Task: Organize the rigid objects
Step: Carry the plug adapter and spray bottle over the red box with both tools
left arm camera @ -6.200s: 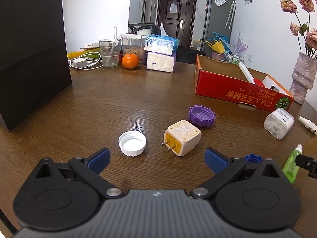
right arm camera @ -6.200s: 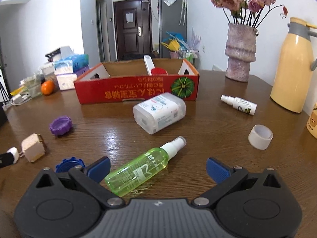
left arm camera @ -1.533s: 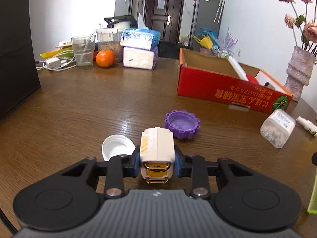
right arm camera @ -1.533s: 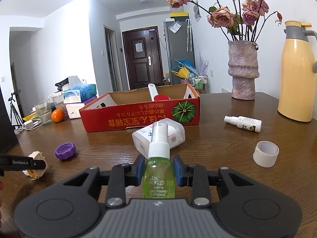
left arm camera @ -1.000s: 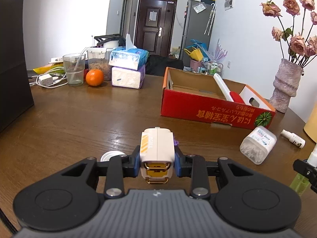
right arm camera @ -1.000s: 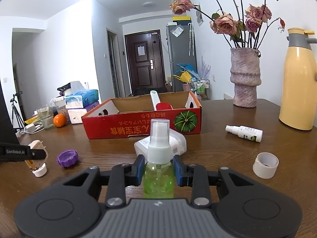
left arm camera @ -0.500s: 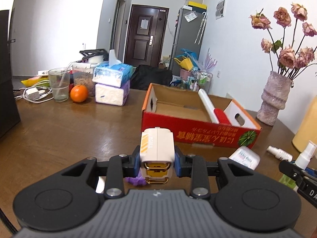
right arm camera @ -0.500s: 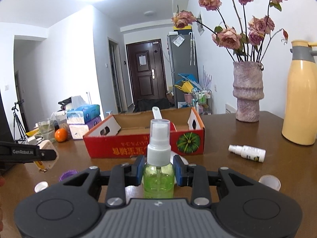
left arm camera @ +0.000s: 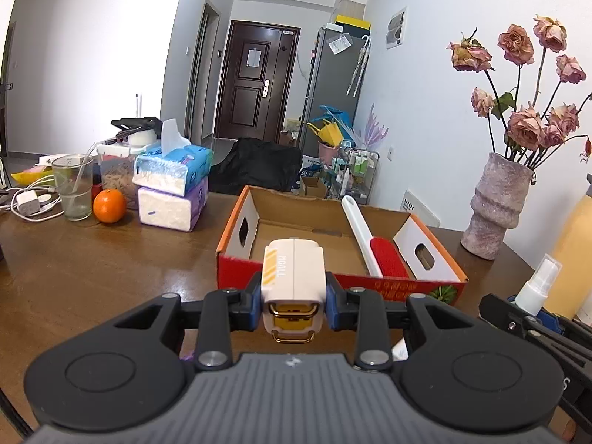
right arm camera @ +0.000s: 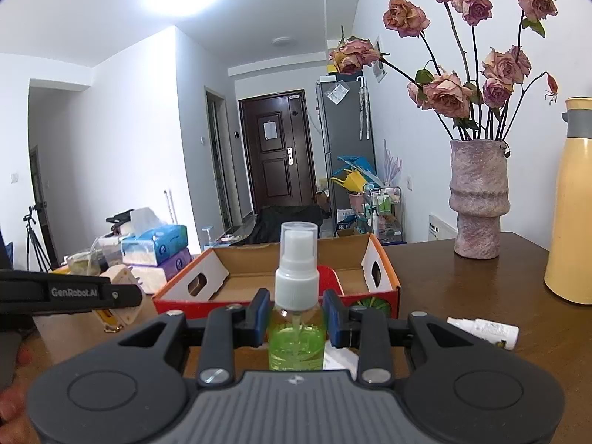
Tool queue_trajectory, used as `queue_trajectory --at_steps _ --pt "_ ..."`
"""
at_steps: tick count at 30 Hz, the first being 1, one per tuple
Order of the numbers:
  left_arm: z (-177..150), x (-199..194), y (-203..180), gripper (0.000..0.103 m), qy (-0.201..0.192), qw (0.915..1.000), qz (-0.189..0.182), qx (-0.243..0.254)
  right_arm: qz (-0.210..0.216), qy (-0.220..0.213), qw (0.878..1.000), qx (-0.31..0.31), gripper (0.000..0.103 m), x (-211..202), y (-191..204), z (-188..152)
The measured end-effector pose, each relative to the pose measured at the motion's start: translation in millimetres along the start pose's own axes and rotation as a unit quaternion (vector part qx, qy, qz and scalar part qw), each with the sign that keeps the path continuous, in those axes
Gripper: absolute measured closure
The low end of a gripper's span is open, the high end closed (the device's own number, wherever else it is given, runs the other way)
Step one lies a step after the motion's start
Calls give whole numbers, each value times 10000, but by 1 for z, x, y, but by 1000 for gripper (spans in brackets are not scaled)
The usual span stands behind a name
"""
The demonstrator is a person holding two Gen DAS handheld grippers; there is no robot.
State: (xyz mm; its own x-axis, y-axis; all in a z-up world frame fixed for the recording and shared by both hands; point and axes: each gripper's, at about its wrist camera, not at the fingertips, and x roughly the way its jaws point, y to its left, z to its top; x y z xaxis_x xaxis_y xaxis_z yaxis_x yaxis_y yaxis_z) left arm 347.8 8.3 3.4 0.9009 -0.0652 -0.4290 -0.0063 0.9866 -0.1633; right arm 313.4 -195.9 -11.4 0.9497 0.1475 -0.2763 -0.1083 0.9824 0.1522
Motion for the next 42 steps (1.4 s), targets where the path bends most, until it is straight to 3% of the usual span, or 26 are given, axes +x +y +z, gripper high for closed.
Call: queue_trajectory --at_steps 17,42 --pt "32 56 -11 70 -111 9999 -28 -127 76 -300 9993 202 73 61 1 33" --pt "61 143 -14 70 0 9999 145 -2 217 -273 9993 137 73 155 -5 62"
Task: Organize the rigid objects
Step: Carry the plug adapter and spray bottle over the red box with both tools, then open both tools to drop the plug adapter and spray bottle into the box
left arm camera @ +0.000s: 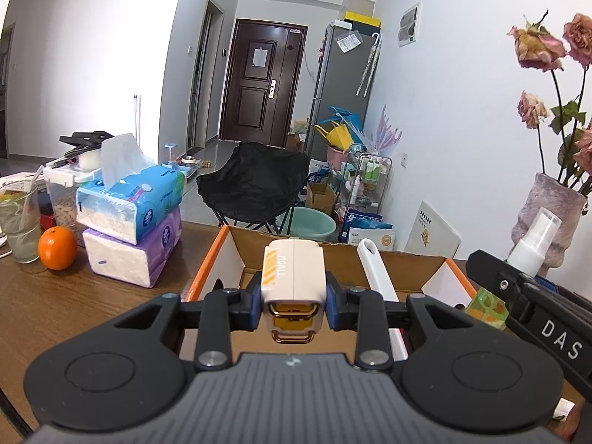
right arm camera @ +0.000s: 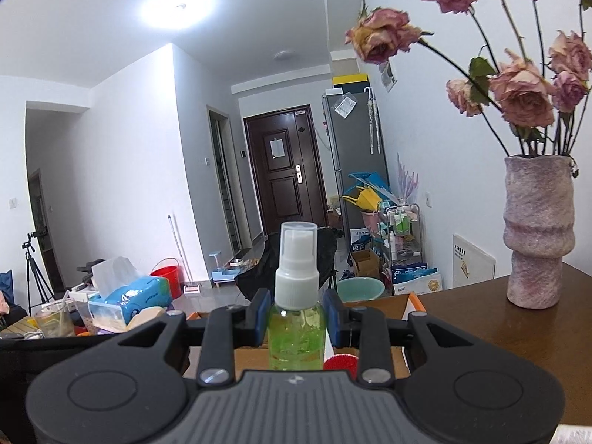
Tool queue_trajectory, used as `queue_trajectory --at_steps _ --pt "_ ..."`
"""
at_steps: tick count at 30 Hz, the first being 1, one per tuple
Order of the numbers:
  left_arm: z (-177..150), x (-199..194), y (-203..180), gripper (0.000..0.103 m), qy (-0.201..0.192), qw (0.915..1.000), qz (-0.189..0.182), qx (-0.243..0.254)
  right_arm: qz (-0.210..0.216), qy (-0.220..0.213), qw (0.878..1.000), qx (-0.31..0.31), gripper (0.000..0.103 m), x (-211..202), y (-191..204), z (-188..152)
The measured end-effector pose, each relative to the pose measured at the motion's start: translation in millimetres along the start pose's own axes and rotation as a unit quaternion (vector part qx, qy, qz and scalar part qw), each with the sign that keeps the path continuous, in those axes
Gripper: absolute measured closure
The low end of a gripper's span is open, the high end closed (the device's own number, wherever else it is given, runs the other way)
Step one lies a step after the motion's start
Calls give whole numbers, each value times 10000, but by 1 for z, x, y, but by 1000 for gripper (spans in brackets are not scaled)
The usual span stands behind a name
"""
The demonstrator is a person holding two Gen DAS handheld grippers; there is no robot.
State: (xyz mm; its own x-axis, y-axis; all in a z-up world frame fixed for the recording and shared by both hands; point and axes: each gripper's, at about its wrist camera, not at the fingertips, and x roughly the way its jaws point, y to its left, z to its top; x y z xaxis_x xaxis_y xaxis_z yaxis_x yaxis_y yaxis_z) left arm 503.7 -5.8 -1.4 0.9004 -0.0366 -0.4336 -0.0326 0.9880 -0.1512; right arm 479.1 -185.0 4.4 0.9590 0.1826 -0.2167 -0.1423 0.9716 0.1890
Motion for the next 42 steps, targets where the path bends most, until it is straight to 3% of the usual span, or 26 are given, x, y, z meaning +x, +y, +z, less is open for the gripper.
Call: queue_trajectory --at_steps 18,32,34,35,36,37,38,42 --pt "3 43 3 70 232 9991 315 185 140 439 9986 -265 73 53 6 -1" --pt "-8 58 4 70 509 9970 469 339 70 873 9956 -323 73 70 2 -10" --pt "-6 53 3 64 416 9972 498 370 -3 992 9947 -273 72 73 -1 -9" --pt "-5 52 3 58 387 9974 486 378 -71 995 9948 -226 61 73 -4 -7" --pt "-4 49 2 43 345 9975 487 368 -135 1013 9946 -202 39 72 -5 -6" --pt "-3 47 2 36 295 9976 514 366 -210 982 9948 -185 28 71 -7 -5" --pt "-2 45 1 34 254 9974 553 379 -299 915 9952 -193 16 69 -9 -4" --pt "0 41 1 9 197 9972 639 346 -499 853 9950 -137 7 64 -15 1"
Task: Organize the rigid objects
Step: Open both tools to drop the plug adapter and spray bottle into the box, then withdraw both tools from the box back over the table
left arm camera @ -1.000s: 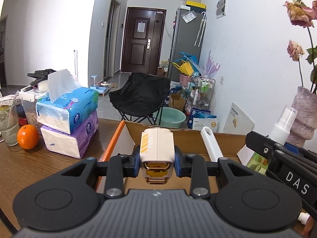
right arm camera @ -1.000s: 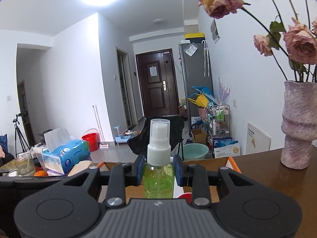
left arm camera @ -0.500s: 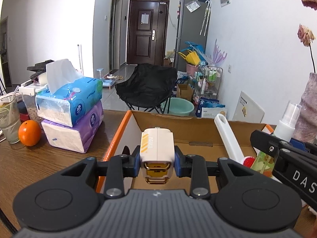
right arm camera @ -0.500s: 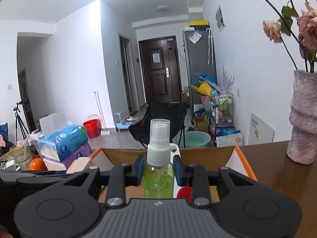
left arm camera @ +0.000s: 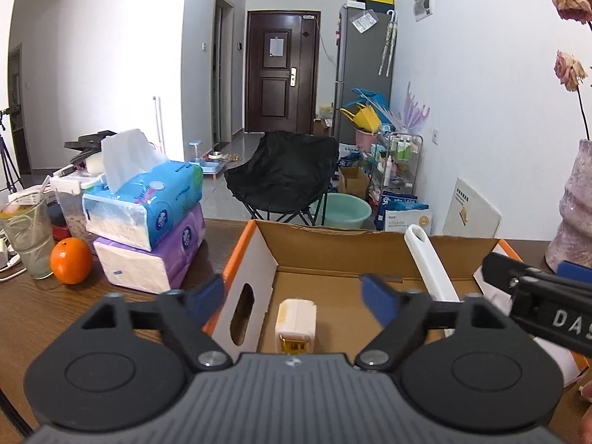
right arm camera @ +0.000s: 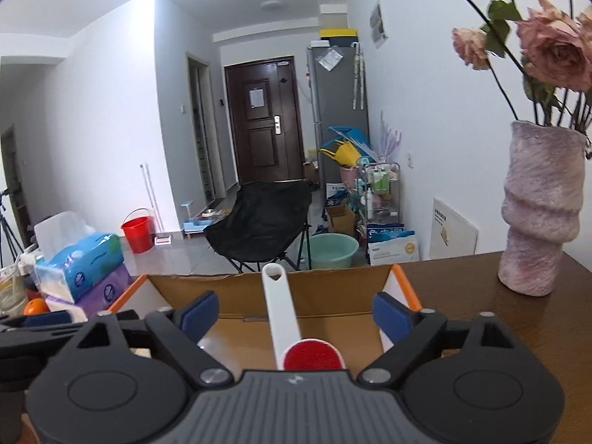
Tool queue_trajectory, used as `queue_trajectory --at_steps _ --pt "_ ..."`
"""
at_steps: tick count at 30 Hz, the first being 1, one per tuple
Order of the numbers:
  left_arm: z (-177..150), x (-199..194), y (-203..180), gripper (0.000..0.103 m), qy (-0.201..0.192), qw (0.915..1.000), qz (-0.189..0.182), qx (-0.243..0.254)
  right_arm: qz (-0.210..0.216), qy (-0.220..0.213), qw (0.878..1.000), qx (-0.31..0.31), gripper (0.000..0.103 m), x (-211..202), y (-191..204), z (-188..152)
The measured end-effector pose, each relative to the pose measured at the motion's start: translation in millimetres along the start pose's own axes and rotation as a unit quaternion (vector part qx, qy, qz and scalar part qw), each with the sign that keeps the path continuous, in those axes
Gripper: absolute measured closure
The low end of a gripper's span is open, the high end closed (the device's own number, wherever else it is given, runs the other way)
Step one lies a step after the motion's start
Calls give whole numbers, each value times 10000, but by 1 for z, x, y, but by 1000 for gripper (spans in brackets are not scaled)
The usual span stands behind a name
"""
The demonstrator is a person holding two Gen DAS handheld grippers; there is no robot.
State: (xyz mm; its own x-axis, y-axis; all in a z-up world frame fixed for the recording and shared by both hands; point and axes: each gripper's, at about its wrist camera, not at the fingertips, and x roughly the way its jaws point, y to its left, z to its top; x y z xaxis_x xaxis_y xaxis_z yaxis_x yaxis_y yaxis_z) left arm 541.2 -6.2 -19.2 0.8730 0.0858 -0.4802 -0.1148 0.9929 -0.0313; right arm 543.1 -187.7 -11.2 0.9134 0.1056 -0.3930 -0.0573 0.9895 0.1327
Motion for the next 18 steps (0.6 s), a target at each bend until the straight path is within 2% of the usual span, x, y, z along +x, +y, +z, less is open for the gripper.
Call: queue_trajectory --at_steps 1,3,18 --pt "0 -1 0 2 -31 10000 59 -3 -36 3 10000 32 5 1 -2 1" --pt "1 -3 0 0 -83 9999 119 0 -90 9 9999 51 0 1 -3 1" --pt "0 -13 4 0 -83 9999 137 -45 -78 -81 9999 6 0 -15 -2 0"
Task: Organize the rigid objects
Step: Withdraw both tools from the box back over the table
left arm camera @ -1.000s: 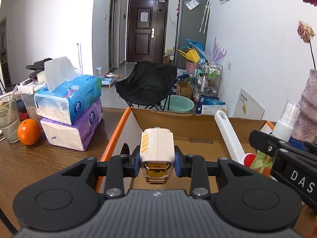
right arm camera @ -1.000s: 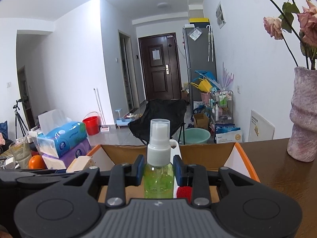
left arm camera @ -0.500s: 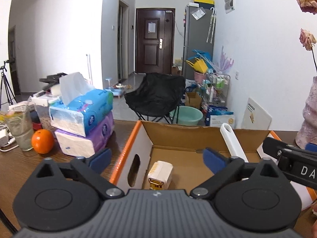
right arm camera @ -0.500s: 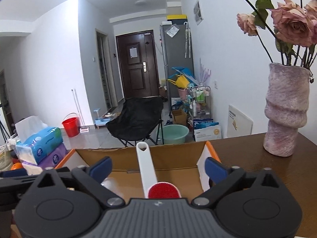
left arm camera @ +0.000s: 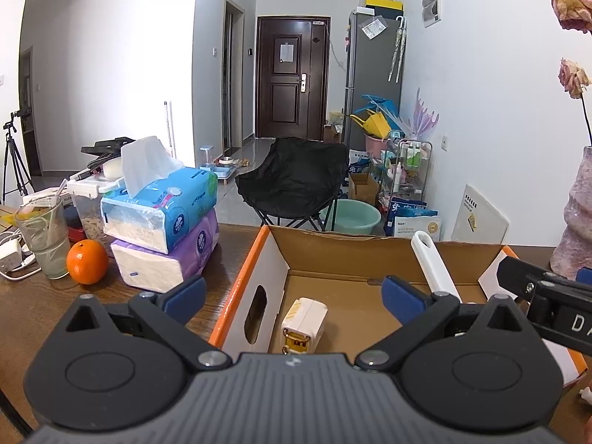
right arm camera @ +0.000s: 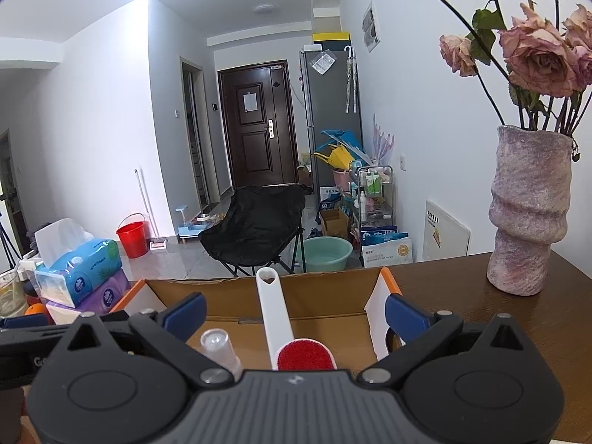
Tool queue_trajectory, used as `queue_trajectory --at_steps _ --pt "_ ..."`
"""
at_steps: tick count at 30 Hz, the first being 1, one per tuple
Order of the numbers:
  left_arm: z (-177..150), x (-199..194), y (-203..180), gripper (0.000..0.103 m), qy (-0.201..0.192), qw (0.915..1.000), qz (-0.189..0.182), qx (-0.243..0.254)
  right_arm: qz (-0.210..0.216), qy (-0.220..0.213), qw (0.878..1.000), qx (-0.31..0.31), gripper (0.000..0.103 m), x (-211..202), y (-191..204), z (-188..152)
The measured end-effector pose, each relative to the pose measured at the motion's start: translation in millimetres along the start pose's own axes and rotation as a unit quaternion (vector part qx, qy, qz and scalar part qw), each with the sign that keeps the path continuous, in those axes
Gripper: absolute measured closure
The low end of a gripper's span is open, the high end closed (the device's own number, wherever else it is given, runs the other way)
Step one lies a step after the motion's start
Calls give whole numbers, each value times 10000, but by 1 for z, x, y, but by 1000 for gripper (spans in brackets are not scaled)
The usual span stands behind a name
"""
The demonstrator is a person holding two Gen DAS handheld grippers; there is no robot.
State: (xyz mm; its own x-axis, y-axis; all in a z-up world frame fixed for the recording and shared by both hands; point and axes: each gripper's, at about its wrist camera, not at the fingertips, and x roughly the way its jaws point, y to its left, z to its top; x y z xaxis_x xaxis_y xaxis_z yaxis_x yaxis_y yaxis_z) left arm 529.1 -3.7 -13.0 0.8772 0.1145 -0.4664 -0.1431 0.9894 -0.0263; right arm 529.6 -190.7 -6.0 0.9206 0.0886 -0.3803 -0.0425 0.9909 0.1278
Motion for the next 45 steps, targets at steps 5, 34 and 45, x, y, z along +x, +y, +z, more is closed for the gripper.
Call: queue_trajectory --at_steps 5,34,45 --pt "-4 -9 4 0 6 10000 -7 -28 -17 -19 10000 -18 0 -12 -1 -3" --pt "-45 -94 23 0 66 9999 -122 24 -46 7 9999 -134 0 -109 -14 -40" --pt "-68 -130 34 0 180 9997 -103 -92 54 70 9999 -130 0 -148 -22 -65"
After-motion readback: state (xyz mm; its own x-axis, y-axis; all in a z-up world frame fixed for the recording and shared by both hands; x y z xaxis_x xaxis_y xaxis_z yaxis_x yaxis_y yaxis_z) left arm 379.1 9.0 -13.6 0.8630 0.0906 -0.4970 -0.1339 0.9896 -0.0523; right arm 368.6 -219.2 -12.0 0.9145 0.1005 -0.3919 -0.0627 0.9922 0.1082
